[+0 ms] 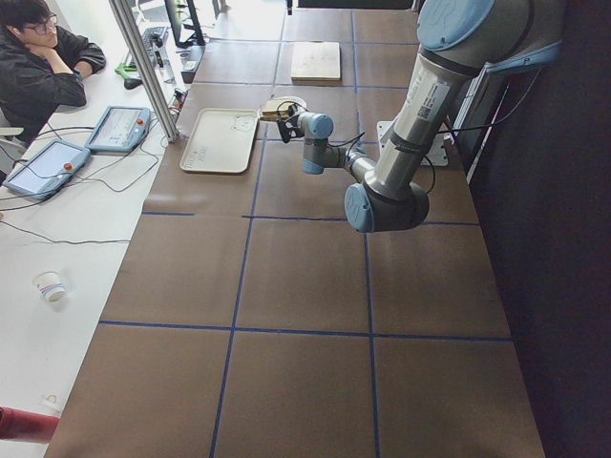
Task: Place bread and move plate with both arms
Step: 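Slide the plate with the left gripper onto the bear tray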
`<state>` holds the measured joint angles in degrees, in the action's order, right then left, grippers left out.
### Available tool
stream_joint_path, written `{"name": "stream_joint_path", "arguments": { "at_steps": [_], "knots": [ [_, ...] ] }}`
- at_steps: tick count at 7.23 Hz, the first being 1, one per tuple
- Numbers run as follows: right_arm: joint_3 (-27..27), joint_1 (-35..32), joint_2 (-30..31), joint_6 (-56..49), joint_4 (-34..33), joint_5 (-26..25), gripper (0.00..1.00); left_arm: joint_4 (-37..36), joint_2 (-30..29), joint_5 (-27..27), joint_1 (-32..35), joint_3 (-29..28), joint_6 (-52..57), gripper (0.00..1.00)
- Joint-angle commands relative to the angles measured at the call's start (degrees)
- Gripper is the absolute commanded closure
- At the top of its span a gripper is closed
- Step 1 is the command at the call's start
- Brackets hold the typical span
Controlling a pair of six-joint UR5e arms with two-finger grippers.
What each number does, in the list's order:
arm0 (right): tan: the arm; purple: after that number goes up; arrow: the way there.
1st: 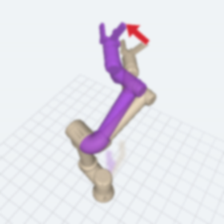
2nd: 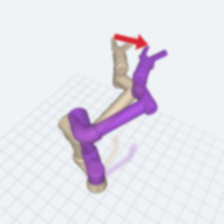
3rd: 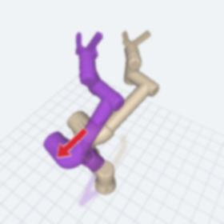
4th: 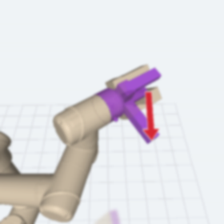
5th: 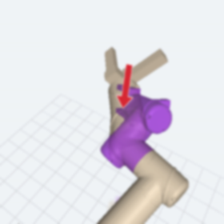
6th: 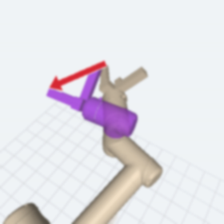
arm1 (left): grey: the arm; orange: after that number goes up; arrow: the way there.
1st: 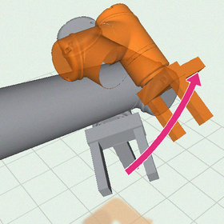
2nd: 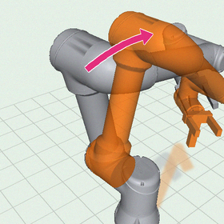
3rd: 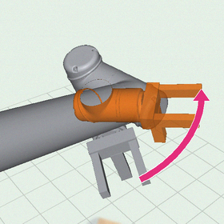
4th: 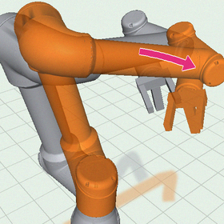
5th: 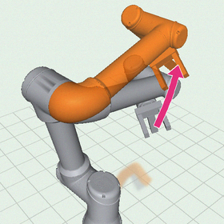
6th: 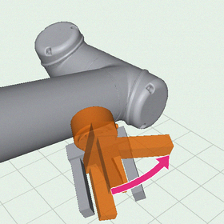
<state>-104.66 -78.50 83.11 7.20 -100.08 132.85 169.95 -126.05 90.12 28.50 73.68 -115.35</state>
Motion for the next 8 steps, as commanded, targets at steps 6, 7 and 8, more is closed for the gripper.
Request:
{"name": "stream_joint_path", "arguments": {
  "at_steps": [6, 7, 8],
  "knots": [
    [0.25, -0.61, 0.48, 0.10, -0.03, 0.04, 0.00, -5.16, -15.27, -5.48, 8.42, -26.74, -6.73, 1.00],
    [0.25, -0.61, 0.48, 0.10, -0.03, 0.04, 0.00, -5.16, -15.19, -5.48, 7.20, -26.84, -6.73, 0.91],
    [0.25, -0.61, 0.48, 0.10, -0.03, -0.05, 0.00, -5.25, -14.93, -5.22, 7.19, -26.75, -6.29, 0.52]
  ]
}}
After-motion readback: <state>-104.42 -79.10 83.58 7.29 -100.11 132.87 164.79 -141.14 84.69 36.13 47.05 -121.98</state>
